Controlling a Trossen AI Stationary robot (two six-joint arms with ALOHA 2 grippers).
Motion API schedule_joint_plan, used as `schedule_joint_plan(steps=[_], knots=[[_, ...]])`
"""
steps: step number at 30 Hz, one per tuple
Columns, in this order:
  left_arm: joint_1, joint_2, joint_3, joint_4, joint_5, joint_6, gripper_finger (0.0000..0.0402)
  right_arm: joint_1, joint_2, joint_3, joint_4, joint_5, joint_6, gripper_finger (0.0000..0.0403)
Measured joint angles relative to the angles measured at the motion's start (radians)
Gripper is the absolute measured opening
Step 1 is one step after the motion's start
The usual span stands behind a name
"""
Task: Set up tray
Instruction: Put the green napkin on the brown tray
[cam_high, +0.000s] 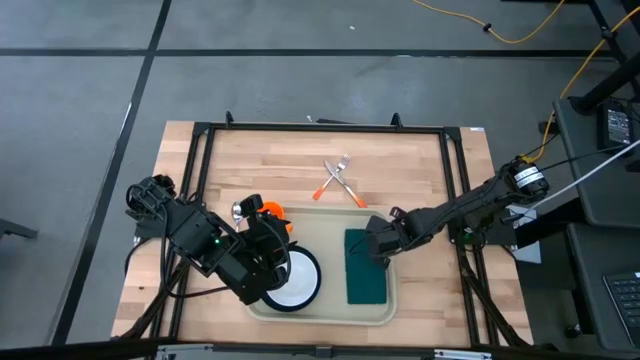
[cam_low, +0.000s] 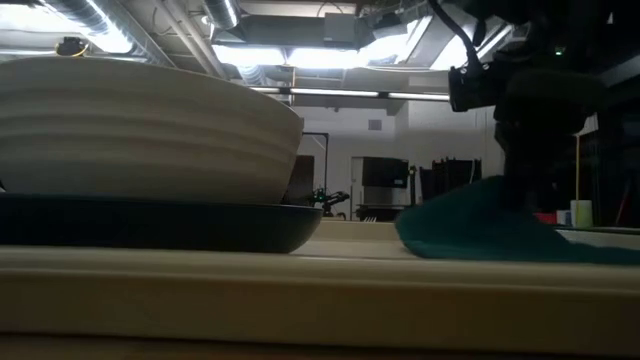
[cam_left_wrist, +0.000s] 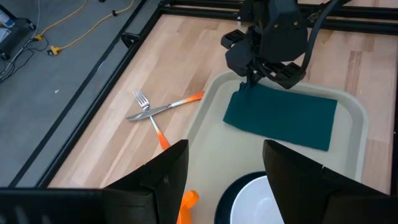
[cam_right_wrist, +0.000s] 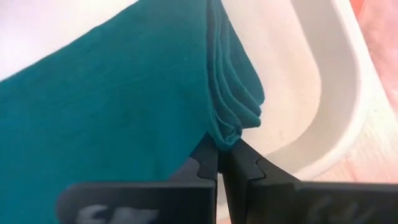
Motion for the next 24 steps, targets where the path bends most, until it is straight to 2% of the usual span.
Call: schedule_joint_plan(steps=[6, 24], knots=[[0.000, 0.000, 0.000, 0.000, 0.000, 0.000, 0.0200, 0.000, 0.000, 0.000, -0.011, -0.002, 0.043, 0.0017], [-0.001, 0.000, 0.000, 0.000, 0.000, -0.009, 0.0200, 0.000, 0.000, 0.000, -0.024, -0.002, 0.084, 0.0010]])
